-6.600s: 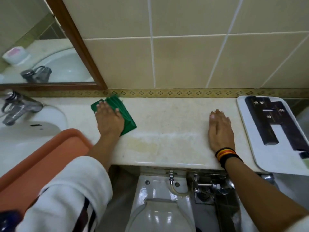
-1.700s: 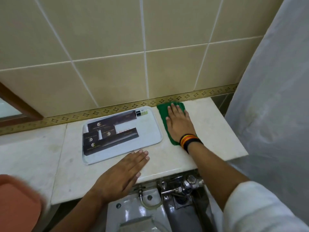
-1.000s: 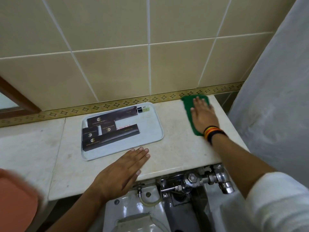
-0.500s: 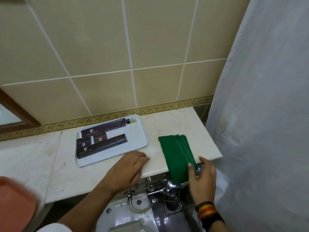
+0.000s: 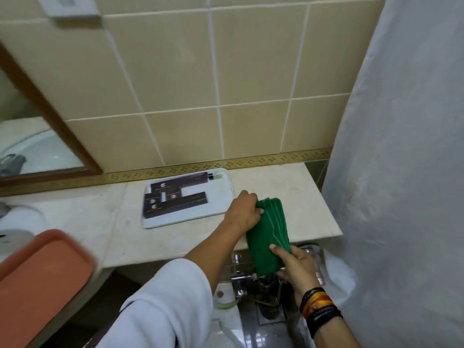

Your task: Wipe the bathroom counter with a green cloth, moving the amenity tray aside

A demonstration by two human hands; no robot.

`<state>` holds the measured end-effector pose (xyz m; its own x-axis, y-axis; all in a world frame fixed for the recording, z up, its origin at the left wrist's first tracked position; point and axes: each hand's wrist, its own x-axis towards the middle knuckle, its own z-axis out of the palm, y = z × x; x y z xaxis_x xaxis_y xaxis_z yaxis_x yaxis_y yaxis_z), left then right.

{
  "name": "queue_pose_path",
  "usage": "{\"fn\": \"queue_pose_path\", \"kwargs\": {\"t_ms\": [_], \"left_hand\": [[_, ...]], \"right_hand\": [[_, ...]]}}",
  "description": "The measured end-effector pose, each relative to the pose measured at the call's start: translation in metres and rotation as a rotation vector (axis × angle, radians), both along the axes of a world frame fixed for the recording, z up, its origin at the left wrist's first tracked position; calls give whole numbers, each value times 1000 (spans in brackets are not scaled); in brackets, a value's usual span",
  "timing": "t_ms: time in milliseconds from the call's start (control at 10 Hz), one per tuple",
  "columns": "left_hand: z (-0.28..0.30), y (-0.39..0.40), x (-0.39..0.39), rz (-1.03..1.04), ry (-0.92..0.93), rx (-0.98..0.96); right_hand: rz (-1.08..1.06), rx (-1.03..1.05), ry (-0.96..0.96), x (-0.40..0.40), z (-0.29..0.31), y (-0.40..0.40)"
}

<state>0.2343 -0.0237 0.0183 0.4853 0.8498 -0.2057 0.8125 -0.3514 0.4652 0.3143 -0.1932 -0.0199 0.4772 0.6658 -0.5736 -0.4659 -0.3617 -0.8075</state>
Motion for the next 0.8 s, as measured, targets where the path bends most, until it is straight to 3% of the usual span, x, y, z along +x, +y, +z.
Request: {"fn": "queue_pose_path", "kwargs": {"t_ms": [300,500,600,700,800], "left_hand": [[82,11,-271,483,-146,19],[62,9,-454,784,-228,53],[42,15,-501,833,-231,85],[22,13,-521,762,-84,173],[16,-7,-511,606,72,416]], "right_hand": [[361,58,3,-189,60,56],[635,1,-141,-348,54,110],[688,-25,-247,-398,45,131],[803,-15,-513,-417,40,140],[895,110,-1090,-409,49,122]]}}
